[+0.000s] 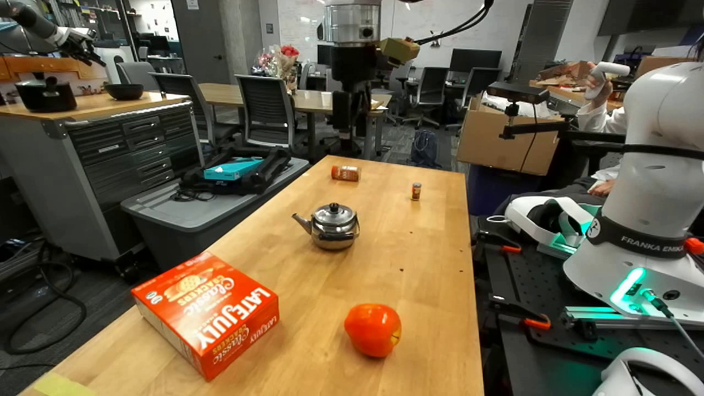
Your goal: Put the lid on the kettle
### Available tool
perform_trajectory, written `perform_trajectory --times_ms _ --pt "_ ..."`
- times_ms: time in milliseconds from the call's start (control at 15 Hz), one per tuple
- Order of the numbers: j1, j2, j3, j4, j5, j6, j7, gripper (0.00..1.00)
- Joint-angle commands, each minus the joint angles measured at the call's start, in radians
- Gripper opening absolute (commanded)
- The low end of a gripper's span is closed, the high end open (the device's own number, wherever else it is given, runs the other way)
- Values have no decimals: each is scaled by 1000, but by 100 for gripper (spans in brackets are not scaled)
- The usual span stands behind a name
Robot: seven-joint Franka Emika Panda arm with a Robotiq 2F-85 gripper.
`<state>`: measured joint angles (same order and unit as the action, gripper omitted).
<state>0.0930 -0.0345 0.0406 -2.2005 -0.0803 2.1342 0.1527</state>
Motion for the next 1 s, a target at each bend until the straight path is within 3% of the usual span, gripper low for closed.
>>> perform_trajectory --times_ms 0,400,933 --pt "-20 -131 5 -90 -16 -73 -34 100" --pt "-38 -266 -8 -104 -2 -290 -84 100" --pt "-109 -410 -65 -94 -64 -431 -156 100"
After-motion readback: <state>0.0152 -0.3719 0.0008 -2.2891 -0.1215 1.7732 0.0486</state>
